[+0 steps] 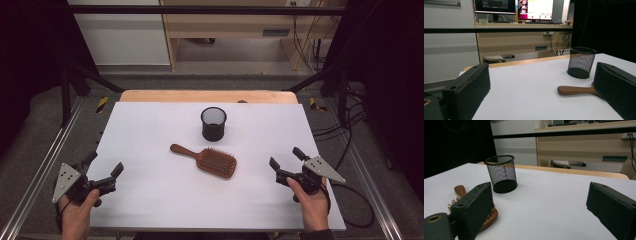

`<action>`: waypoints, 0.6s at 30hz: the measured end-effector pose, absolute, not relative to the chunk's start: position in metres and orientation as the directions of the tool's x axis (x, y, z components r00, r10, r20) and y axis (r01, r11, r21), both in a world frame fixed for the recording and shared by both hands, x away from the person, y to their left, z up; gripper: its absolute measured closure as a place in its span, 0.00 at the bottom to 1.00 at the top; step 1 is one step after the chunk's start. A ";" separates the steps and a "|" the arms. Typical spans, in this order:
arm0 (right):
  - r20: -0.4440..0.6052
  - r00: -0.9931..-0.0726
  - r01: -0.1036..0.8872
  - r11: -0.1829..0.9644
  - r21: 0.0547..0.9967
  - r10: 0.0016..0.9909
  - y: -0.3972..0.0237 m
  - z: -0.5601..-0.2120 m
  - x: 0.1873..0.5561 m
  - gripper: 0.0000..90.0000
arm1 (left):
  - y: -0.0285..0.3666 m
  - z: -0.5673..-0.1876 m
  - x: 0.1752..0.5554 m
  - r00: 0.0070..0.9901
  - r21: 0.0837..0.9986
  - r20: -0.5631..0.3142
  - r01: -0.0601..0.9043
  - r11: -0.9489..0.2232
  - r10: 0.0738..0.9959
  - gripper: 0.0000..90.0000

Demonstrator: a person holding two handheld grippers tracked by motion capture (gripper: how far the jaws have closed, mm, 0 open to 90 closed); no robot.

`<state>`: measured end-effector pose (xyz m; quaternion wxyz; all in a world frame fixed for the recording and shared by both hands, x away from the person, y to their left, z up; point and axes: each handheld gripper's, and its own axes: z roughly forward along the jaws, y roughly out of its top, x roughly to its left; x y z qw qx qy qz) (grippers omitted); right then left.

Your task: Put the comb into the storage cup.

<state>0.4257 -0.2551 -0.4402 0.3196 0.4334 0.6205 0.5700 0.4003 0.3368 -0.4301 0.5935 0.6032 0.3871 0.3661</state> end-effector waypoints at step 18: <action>0.081 -0.430 0.210 0.012 0.978 0.899 -0.237 -0.436 0.420 0.33 | 0.335 -0.431 0.400 0.432 0.999 -0.014 0.038 -0.003 0.902 0.01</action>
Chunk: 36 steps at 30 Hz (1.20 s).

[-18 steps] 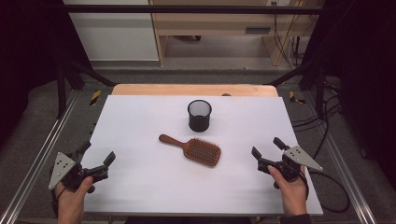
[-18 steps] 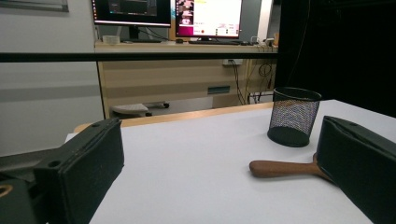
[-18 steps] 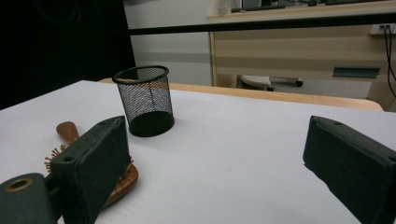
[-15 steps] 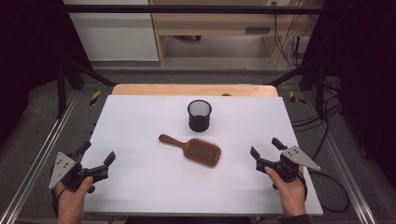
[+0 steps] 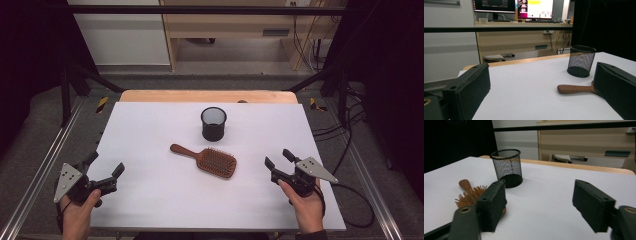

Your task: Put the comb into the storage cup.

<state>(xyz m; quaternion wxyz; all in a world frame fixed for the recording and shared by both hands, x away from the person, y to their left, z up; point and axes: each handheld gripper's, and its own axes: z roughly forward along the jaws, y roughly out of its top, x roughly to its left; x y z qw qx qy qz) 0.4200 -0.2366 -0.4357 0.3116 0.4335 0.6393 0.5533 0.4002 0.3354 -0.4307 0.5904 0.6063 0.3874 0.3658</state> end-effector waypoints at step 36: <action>0.007 -0.566 0.270 0.177 0.946 0.824 -0.175 -0.448 0.423 1.00 | 0.338 -0.432 0.402 0.415 0.999 -0.026 0.037 0.012 0.909 0.01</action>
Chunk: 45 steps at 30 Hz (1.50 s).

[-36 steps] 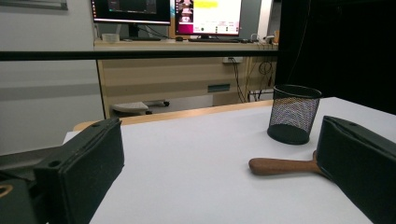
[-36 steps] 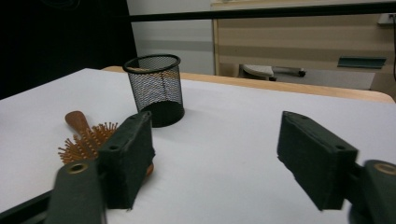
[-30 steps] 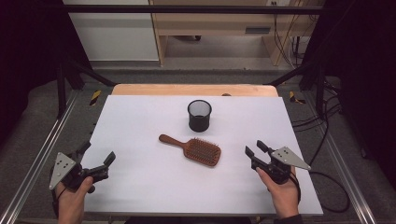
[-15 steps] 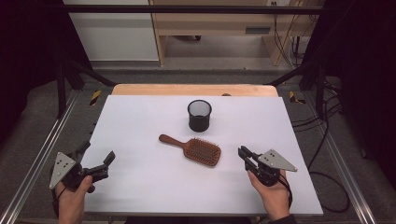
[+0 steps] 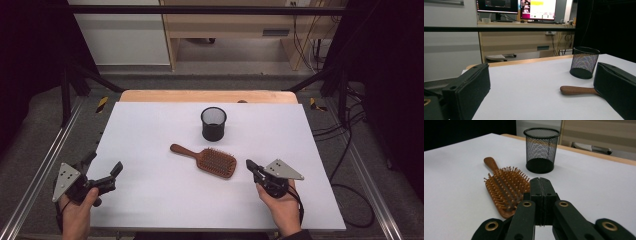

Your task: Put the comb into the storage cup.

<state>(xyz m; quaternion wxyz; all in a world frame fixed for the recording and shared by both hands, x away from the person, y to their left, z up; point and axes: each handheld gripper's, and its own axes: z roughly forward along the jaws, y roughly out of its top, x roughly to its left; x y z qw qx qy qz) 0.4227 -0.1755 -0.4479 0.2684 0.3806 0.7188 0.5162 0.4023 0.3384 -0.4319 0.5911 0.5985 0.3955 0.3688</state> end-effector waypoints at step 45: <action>-0.004 -0.594 0.447 0.334 0.830 0.805 -0.138 -0.469 0.478 1.00 | 0.337 -0.434 0.403 0.416 0.999 -0.014 0.049 -0.007 0.909 0.01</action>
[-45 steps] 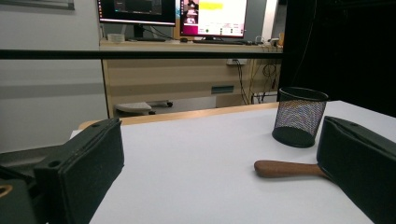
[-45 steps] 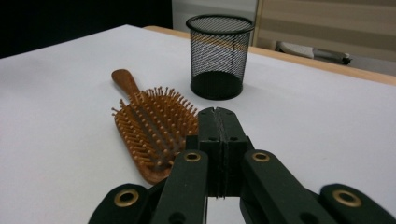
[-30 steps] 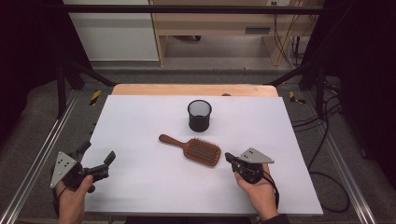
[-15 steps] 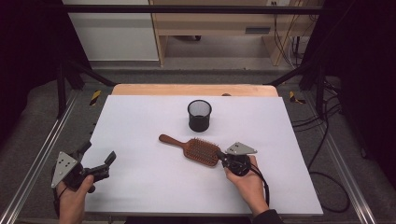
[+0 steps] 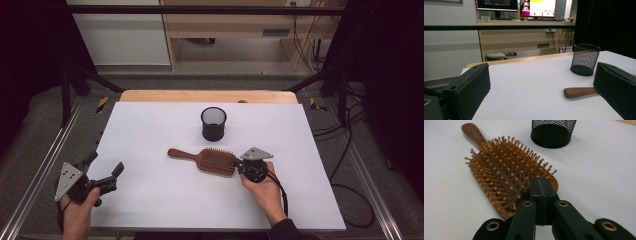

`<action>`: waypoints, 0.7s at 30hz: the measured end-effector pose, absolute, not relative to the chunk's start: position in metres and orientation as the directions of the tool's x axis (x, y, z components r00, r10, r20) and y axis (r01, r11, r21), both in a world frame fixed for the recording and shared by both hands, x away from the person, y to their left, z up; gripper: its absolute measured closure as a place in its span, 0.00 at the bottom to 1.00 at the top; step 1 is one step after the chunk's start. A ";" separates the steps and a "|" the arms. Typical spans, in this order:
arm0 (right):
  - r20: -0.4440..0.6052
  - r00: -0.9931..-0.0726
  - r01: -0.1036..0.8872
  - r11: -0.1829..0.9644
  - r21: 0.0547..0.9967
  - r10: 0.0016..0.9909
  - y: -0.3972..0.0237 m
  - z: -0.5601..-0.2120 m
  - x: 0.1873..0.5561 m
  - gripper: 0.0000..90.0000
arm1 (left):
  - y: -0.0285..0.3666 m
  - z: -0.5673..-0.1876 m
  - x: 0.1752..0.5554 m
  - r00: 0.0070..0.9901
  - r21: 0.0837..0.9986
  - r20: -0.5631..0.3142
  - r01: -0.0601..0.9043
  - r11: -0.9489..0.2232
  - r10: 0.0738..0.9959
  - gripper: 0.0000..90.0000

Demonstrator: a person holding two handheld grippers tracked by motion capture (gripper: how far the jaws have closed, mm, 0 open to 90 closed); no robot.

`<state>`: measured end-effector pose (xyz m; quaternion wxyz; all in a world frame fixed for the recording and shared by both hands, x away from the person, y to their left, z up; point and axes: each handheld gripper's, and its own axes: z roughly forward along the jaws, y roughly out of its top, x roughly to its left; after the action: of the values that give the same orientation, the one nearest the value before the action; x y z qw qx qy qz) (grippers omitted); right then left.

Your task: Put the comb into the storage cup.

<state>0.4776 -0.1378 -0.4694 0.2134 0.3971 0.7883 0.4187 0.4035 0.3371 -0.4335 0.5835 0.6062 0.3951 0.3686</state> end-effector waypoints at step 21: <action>-0.033 -0.582 0.454 0.358 0.816 0.813 -0.134 -0.469 0.514 1.00 | 0.338 -0.435 0.405 0.416 0.998 -0.018 0.059 -0.007 0.909 0.01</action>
<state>0.5136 -0.1335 -0.4693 0.2230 0.3992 0.7934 0.4018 0.4047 0.3379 -0.4347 0.5814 0.6082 0.3982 0.3655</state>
